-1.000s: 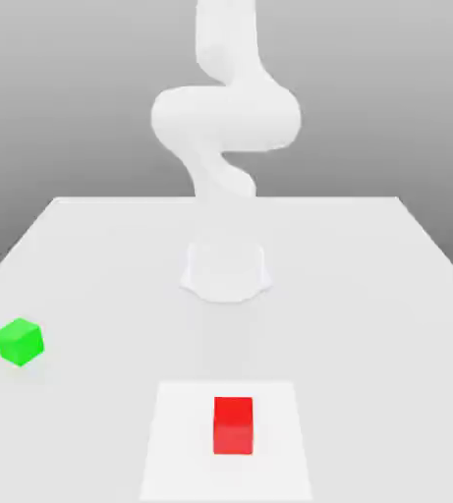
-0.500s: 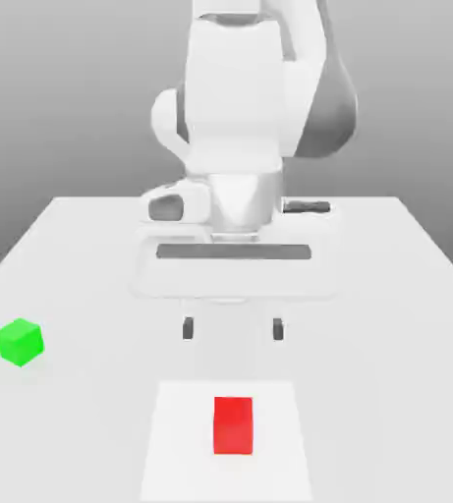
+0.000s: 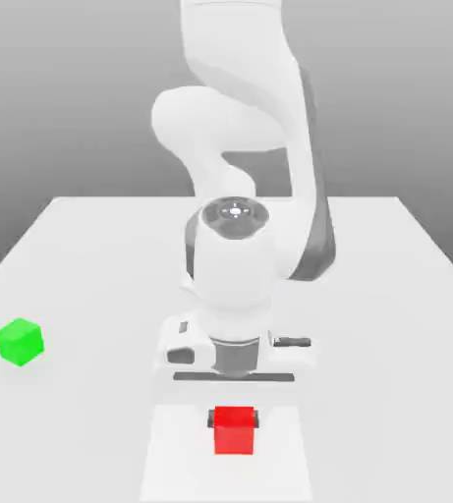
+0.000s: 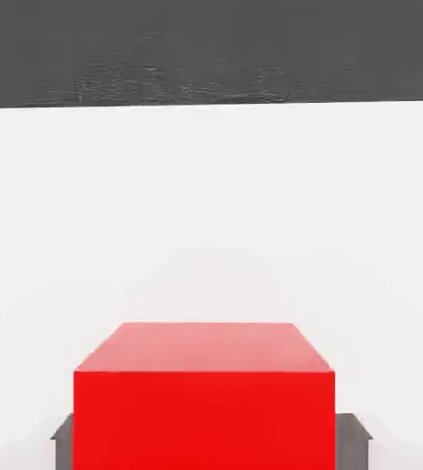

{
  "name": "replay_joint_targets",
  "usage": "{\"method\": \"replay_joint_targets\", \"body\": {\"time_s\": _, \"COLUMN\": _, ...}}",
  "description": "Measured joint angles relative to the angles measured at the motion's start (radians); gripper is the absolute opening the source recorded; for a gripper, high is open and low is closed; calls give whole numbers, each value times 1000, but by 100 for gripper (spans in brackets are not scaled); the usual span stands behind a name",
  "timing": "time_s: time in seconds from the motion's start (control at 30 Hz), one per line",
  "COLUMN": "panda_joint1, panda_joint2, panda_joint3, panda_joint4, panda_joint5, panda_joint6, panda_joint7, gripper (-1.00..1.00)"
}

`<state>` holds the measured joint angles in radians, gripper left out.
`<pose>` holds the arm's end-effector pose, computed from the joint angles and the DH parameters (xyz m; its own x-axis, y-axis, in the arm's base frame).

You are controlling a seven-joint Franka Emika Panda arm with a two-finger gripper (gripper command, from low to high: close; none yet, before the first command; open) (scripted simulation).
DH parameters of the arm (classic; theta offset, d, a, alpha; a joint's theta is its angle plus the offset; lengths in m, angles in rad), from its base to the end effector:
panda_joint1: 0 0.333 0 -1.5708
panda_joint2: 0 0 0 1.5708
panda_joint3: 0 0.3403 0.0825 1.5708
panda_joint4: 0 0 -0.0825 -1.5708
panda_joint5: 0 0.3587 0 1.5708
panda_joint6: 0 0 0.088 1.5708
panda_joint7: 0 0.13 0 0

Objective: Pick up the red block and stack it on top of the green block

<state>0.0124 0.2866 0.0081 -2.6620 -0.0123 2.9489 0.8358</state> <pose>0.4130 0.0095 0.1699 0.6941 -0.7198 0.0003 -0.7198 -0.6941 -0.0002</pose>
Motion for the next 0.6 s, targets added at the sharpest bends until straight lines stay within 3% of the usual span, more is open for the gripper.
{"method": "replay_joint_targets", "body": {"time_s": 0.23, "panda_joint1": -11, "panda_joint2": -196, "panda_joint3": 0, "panda_joint4": -29, "panda_joint5": 8, "panda_joint6": -167, "panda_joint7": -12, "gripper": -100}}
{"method": "replay_joint_targets", "body": {"time_s": 0.6, "panda_joint1": -444, "panda_joint2": -305, "panda_joint3": -218, "panda_joint4": -49, "panda_joint5": -24, "panda_joint6": -254, "panda_joint7": -287, "gripper": -100}}
